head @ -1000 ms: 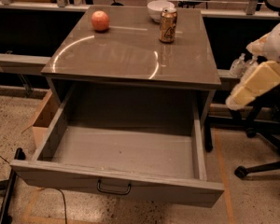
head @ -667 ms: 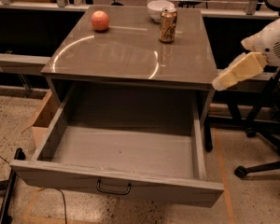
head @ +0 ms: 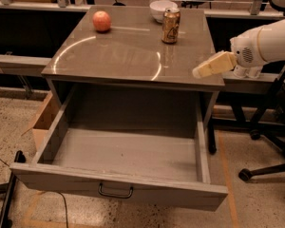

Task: Place orange can into top drawer

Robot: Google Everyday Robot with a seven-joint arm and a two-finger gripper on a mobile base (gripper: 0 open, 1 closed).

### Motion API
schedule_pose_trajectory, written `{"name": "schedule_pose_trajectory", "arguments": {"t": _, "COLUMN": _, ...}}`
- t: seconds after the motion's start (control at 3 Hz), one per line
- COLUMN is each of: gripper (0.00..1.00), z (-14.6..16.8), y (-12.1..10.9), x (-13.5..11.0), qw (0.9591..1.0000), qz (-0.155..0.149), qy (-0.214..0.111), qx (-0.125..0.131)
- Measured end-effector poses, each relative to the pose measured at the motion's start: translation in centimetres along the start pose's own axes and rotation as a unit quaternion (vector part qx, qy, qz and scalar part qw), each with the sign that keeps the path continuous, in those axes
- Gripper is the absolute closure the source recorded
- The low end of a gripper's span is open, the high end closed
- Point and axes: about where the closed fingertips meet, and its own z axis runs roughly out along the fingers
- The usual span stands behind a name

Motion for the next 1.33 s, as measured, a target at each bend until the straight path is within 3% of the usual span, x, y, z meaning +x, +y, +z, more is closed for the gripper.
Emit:
{"name": "schedule_pose_trajectory", "arguments": {"t": 0.33, "gripper": 0.0, "z": 2.4, "y": -2.6, "x": -1.3, "qw": 0.9992, "qz": 0.012, "qy": -0.029, "qx": 0.025}}
{"name": "schedule_pose_trajectory", "arguments": {"t": 0.67, "gripper": 0.0, "z": 4.1, "y": -4.6, "x": -4.0, "qw": 0.9971, "qz": 0.02, "qy": -0.066, "qx": 0.033}}
{"name": "schedule_pose_trajectory", "arguments": {"t": 1.0, "gripper": 0.0, "z": 4.1, "y": -4.6, "x": -4.0, "qw": 0.9971, "qz": 0.02, "qy": -0.066, "qx": 0.033}}
{"name": "schedule_pose_trajectory", "arguments": {"t": 1.33, "gripper": 0.0, "z": 4.6, "y": -4.9, "x": -4.3, "qw": 0.9947, "qz": 0.035, "qy": -0.08, "qx": 0.055}}
